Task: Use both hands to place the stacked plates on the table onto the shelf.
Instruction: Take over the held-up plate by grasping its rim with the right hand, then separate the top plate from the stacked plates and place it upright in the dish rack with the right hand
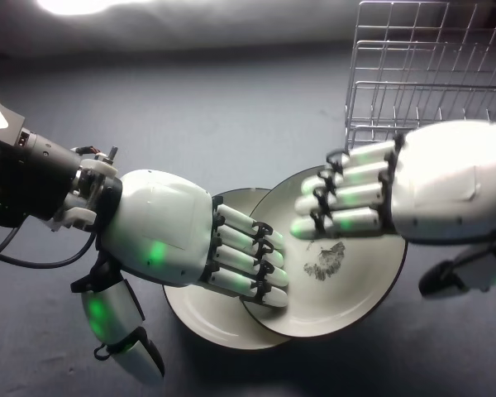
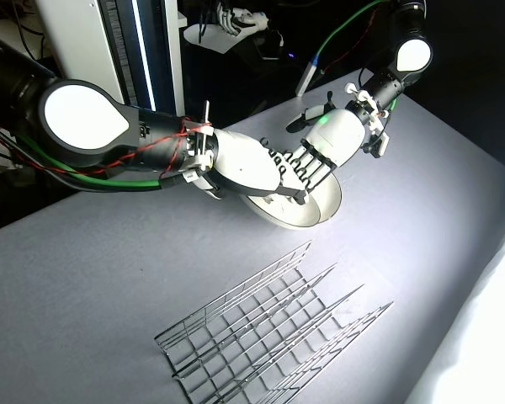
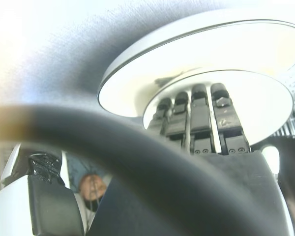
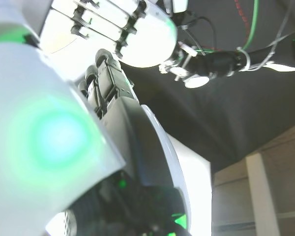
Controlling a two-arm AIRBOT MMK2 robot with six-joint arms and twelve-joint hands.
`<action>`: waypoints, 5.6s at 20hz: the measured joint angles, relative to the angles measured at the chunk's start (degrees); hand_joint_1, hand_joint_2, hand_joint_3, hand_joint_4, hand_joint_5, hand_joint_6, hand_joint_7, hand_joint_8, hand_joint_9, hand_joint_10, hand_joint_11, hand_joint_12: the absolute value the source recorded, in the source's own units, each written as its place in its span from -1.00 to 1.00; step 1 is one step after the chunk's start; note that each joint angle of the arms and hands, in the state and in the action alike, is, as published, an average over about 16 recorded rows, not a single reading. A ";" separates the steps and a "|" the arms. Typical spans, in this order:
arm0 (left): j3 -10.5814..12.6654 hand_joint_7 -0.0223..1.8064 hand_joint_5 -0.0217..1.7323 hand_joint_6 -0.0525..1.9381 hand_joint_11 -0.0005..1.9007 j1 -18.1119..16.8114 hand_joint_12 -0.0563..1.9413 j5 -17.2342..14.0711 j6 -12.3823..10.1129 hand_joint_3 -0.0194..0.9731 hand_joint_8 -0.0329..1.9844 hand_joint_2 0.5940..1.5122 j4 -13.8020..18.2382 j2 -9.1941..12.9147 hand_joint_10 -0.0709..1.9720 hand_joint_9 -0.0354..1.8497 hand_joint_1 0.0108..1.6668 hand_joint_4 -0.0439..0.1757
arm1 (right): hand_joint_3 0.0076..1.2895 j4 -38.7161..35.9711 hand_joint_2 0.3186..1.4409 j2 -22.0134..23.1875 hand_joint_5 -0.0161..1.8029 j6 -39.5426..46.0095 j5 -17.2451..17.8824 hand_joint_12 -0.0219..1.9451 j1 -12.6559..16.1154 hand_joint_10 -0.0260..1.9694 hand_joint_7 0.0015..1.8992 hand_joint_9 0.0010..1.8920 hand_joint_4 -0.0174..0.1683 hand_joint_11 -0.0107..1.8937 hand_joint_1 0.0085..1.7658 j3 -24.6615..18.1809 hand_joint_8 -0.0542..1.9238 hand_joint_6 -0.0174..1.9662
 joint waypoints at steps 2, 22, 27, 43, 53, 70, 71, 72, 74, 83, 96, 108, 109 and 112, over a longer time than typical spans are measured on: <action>0.05 -0.99 -0.99 -0.98 -0.99 -0.01 -0.93 -0.02 0.00 -0.49 -0.99 -0.31 0.00 -0.04 -0.92 -0.95 -1.00 -0.67 | -0.99 -0.02 0.25 -0.81 -0.96 -0.05 -0.23 -0.56 -0.44 -0.96 -0.98 -0.97 -0.81 -0.97 0.09 0.49 -0.94 -0.97; 0.78 -0.99 -0.99 -0.98 -0.98 -0.38 -0.93 -0.52 0.01 -0.53 -0.99 -0.30 0.27 -0.57 -0.92 -0.95 -1.00 -0.67 | -0.99 -0.22 0.29 -6.84 -0.57 -1.40 -0.27 0.18 -2.39 -0.82 -0.58 -0.63 -0.83 -0.83 0.20 4.37 -0.92 -0.92; 0.79 -0.99 -0.99 -0.98 -0.98 -0.70 -0.93 -0.57 -0.38 -0.54 -0.99 -0.30 0.53 -0.45 -0.92 -0.95 -1.00 -0.66 | -0.99 0.16 0.25 -7.08 -0.33 -1.79 0.89 0.39 -2.62 -0.64 -0.32 -0.37 -0.85 -0.58 0.30 4.41 -0.83 -0.77; -2.55 -0.96 -0.98 -0.95 -0.98 -9.52 -0.93 -0.64 -4.86 -0.58 -0.96 -0.25 3.74 9.12 -0.92 -0.94 -1.00 -0.59 | -0.99 0.57 0.11 -6.70 -0.04 -1.66 2.90 0.24 -0.19 0.06 0.01 -0.04 -0.83 -0.01 0.40 4.25 -0.50 -0.31; -2.26 -0.96 -0.96 -0.94 -0.98 -18.17 -0.93 -3.61 -7.65 -0.63 -0.96 -0.23 13.05 17.47 -0.92 -0.94 -1.00 -0.62 | -0.99 5.20 0.11 -5.07 0.07 -0.95 1.65 0.24 6.50 0.07 0.09 0.02 -0.78 -0.05 0.48 2.70 -0.33 -0.14; 3.06 -0.96 -0.95 -0.94 -0.98 -20.24 -0.93 -6.91 -11.35 -0.78 -0.96 -0.14 21.30 21.37 -0.92 -0.95 -1.00 -0.61 | -0.99 30.67 0.12 -3.40 0.10 -0.79 0.25 0.29 13.85 0.06 0.17 0.05 -0.85 -0.04 0.54 0.28 -0.18 -0.05; 3.22 -0.96 -0.95 -0.94 -0.98 -20.29 -0.93 -7.04 -11.38 -0.79 -0.96 -0.13 21.37 21.37 -0.92 -0.95 -1.00 -0.61 | -0.99 32.28 0.12 -3.56 0.10 -0.79 -0.11 0.29 14.22 0.06 0.17 0.04 -0.85 -0.05 0.54 0.40 -0.18 -0.05; 3.37 -0.96 -0.95 -0.94 -0.98 -20.34 -0.93 -7.17 -11.39 -0.79 -0.96 -0.13 21.42 21.36 -0.92 -0.95 -1.00 -0.61 | -0.99 33.90 0.12 -3.74 0.10 -0.78 -0.49 0.29 14.61 0.06 0.17 0.04 -0.85 -0.05 0.54 0.56 -0.18 -0.05; 3.64 -0.96 -0.95 -0.94 -0.98 -20.45 -0.93 -7.39 -11.39 -0.79 -0.96 -0.13 21.51 21.34 -0.92 -0.95 -1.00 -0.61 | -0.99 37.03 0.12 -4.11 0.10 -0.71 -1.37 0.29 15.42 0.06 0.18 0.04 -0.86 -0.05 0.54 1.00 -0.18 -0.05; 4.01 -0.96 -0.95 -0.94 -0.98 -21.10 -0.93 -8.03 -10.85 -0.79 -0.96 -0.12 21.13 20.48 -0.92 -0.95 -1.00 -0.61 | -0.99 50.19 0.13 -5.94 0.11 0.25 -7.82 0.30 19.84 0.07 0.18 0.03 -0.90 -0.06 0.55 3.91 -0.19 -0.05; 7.00 -0.96 -0.95 -0.94 -0.98 -17.73 -0.93 -11.25 -2.79 -0.81 -0.96 -0.10 13.13 14.95 -0.92 -0.95 -1.00 -0.61 | -0.99 70.12 0.17 -7.22 0.11 1.52 -16.89 0.29 24.80 0.08 0.17 0.03 -0.90 -0.08 0.58 7.64 -0.21 -0.07; 8.86 -0.96 -0.96 -0.94 -0.98 -12.40 -0.93 -12.69 3.91 -0.83 -0.96 -0.08 5.54 9.52 -0.92 -0.94 -1.00 -0.62 | -0.99 74.33 0.19 -3.72 0.11 1.55 -19.71 0.27 24.98 0.08 0.16 0.01 -0.90 -0.08 0.60 8.01 -0.20 -0.09; 8.87 -0.96 -0.96 -0.94 -0.98 -12.12 -0.93 -12.72 4.32 -0.83 -0.96 -0.08 5.13 9.19 -0.92 -0.94 -1.00 -0.62 | -0.99 74.13 0.19 -3.25 0.10 1.55 -19.83 0.27 24.89 0.08 0.16 0.01 -0.90 -0.08 0.60 7.93 -0.19 -0.09; 8.90 -0.96 -0.96 -0.94 -0.98 -11.33 -0.93 -12.74 5.55 -0.84 -0.96 -0.08 4.22 8.21 -0.92 -0.94 -1.00 -0.62 | -0.99 73.34 0.19 -1.73 0.10 1.53 -20.13 0.27 24.61 0.09 0.15 0.00 -0.90 -0.08 0.60 7.69 -0.18 -0.09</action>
